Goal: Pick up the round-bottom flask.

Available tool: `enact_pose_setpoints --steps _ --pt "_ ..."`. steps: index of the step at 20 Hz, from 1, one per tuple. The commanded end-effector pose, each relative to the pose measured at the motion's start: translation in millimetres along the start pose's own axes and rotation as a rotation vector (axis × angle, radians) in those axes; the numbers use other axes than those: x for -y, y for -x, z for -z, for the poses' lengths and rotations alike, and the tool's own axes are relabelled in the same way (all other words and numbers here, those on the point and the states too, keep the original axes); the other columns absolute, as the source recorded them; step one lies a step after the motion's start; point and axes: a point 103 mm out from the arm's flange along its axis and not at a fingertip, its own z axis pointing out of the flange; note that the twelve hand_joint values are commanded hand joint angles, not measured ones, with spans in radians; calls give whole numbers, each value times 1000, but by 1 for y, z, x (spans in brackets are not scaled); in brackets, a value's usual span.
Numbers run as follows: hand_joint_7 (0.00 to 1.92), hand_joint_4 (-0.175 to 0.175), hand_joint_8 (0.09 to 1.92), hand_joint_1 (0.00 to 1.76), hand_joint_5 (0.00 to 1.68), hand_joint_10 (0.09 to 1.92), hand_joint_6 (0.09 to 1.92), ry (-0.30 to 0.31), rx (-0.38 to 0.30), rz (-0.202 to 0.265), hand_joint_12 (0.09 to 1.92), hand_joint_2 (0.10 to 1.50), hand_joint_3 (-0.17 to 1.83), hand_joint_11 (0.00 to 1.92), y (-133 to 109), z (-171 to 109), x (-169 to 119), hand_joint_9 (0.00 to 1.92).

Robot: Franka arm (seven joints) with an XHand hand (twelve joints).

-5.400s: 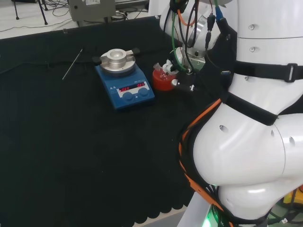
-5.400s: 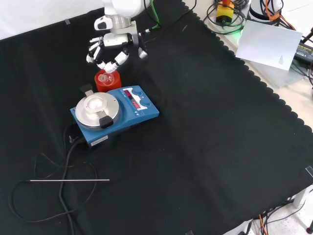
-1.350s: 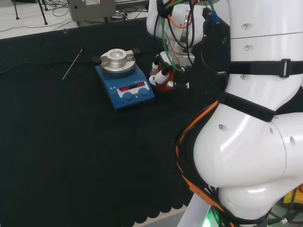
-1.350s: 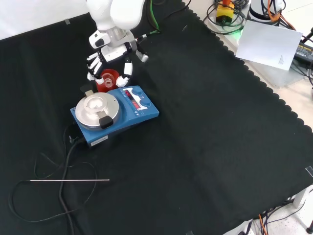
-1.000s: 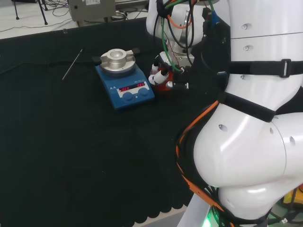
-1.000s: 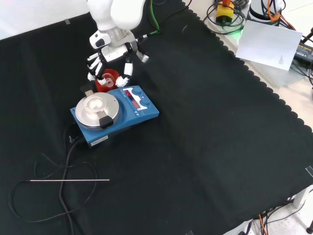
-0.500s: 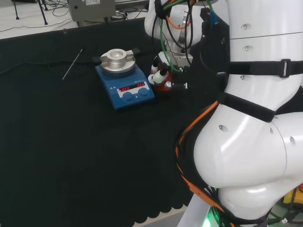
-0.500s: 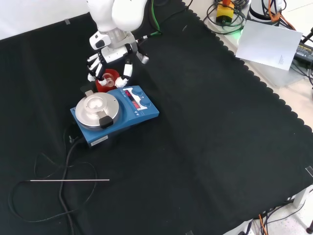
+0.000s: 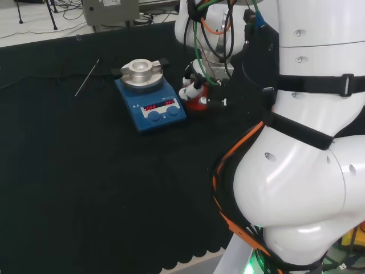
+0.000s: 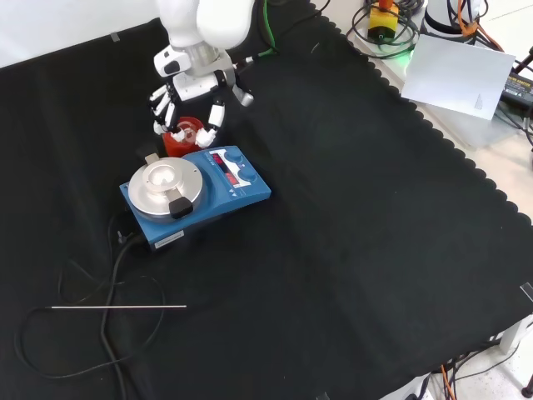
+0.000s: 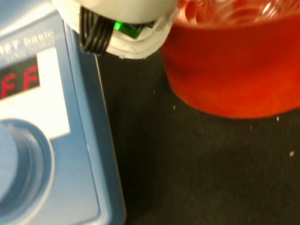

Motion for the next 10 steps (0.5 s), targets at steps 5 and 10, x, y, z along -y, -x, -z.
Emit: enact_pose_setpoints --steps 5,10 --pt "598 175 638 1101 1165 597 896 33 -56 -20 1316 663 735 286 -5 30 8 733" --pt "629 175 643 1102 1173 594 876 43 -77 -43 1308 667 719 310 -5 45 12 754"
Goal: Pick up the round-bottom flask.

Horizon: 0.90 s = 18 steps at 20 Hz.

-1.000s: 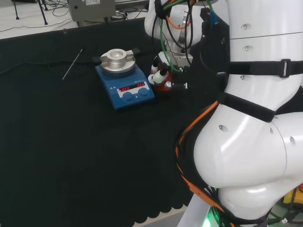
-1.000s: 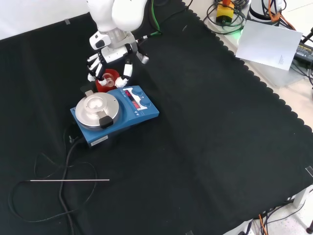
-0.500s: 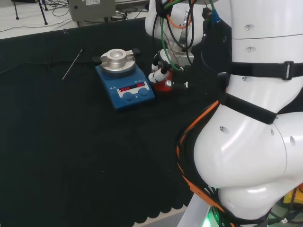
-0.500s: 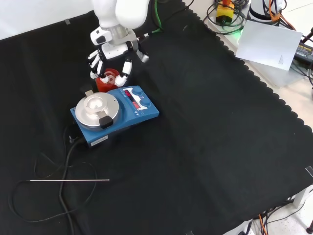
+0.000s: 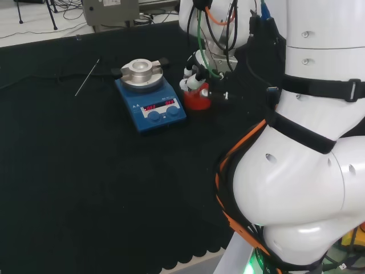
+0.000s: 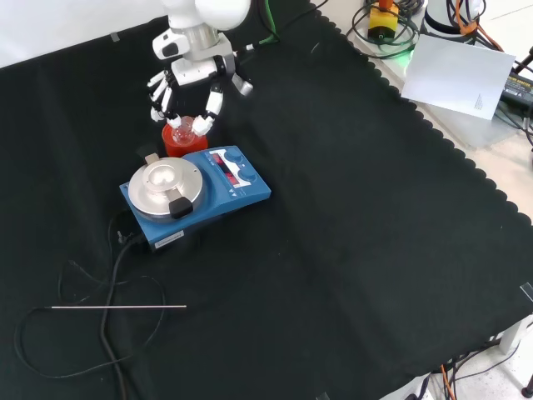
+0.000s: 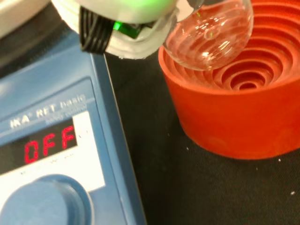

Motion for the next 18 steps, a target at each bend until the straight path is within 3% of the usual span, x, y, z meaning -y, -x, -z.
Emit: enact_pose_setpoints --steps 1,12,18 --pt "636 175 644 1103 1175 593 872 8 -36 -32 1307 668 716 314 -2 19 6 760" --pt "665 175 644 1104 1183 583 846 -29 -109 -119 1300 677 688 348 -8 63 10 788" --pt "668 175 643 1104 1185 578 837 -23 -134 -112 1298 680 679 354 -23 86 13 793"
